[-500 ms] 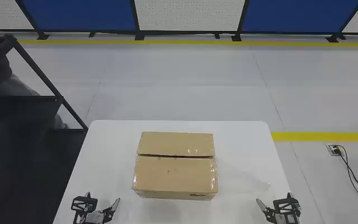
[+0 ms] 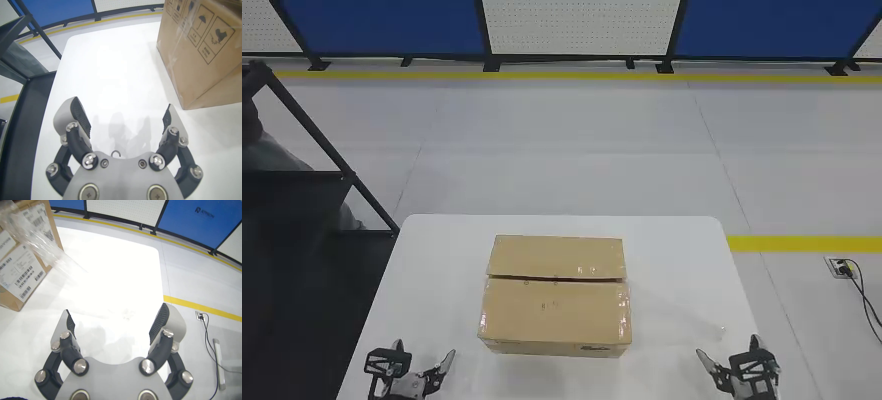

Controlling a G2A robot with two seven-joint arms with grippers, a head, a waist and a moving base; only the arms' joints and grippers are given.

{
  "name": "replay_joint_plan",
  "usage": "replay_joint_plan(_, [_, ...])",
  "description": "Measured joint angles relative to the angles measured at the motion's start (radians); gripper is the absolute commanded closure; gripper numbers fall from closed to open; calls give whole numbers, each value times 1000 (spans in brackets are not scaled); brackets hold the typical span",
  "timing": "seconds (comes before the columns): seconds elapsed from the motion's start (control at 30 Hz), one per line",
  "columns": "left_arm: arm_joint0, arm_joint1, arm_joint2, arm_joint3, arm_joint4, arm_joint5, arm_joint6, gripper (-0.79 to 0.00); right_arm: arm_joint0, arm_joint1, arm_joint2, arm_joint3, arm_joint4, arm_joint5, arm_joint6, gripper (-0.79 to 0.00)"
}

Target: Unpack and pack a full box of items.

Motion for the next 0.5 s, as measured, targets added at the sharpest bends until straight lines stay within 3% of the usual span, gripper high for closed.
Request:
replay_joint_plan(0.3, [65, 8, -96, -57, -53, -169, 152, -785, 48, 7, 15, -114, -86, -84, 14, -785])
replay_joint_plan(0.5, [140, 13, -161, -90, -61, -300, 268, -785, 71, 7, 10, -174, -23, -125, 161, -785])
